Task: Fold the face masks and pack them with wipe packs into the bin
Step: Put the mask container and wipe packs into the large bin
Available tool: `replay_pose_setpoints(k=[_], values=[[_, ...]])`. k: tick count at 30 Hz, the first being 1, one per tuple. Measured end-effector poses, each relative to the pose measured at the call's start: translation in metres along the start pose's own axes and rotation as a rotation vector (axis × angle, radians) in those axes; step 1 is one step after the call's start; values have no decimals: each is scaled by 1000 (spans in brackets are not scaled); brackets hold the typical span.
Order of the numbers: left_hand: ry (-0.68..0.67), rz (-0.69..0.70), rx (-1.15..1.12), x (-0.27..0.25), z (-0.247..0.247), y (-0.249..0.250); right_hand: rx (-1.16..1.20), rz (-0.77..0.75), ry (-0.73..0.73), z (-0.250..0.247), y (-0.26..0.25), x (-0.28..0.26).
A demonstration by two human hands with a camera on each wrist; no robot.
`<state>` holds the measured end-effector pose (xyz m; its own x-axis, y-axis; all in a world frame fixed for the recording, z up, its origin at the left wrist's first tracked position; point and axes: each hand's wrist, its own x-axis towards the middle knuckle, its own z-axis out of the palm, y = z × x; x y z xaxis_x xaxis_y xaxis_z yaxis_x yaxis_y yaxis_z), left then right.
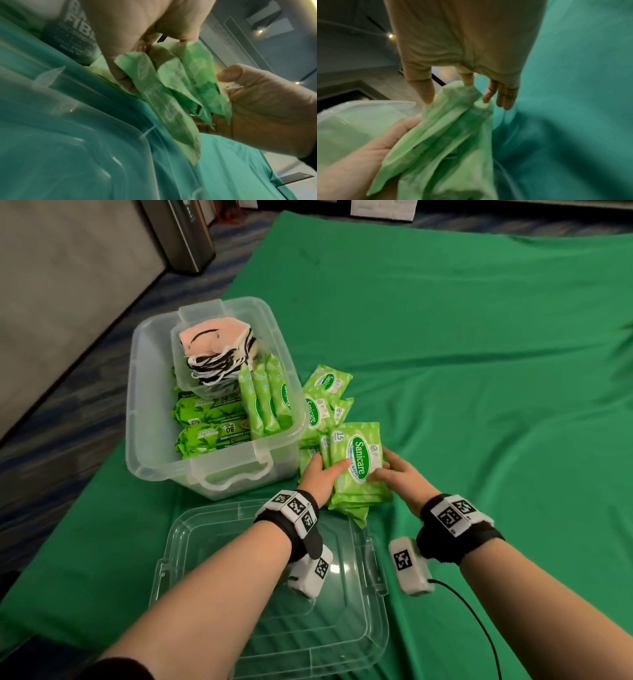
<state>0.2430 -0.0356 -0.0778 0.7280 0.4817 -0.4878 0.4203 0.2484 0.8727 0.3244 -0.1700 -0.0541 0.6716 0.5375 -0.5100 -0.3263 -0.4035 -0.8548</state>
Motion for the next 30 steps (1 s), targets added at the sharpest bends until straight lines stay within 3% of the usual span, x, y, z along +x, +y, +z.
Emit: replay_pose_setpoints(k=[4,8,13,16,20,22,27,30], values=[[-89,83,-42,-22,-12,7,184,-61,92,5,-1,-12],[-152,135,11,-37,-31,8,134,-76,-87,23,-4,-26],[-198,234,94,-52,-50,3,-7,-237,-183,48,2,-31],[-197,256,123,-55,-60,-11,-94,-242,-211,65,16,-32],[-183,262,81,-63,-66,-12,-226,-260,-123,76,25,-33],[-133,230,-61,-66,-69,-7,-283,-314,-74,78,12,-37],[-50,99,-367,-73,-80,-10,-694,-549,5,78,-35,-52],[32,61,-323,-75,-83,-20,-1048,-519,-30,79,-42,-54]])
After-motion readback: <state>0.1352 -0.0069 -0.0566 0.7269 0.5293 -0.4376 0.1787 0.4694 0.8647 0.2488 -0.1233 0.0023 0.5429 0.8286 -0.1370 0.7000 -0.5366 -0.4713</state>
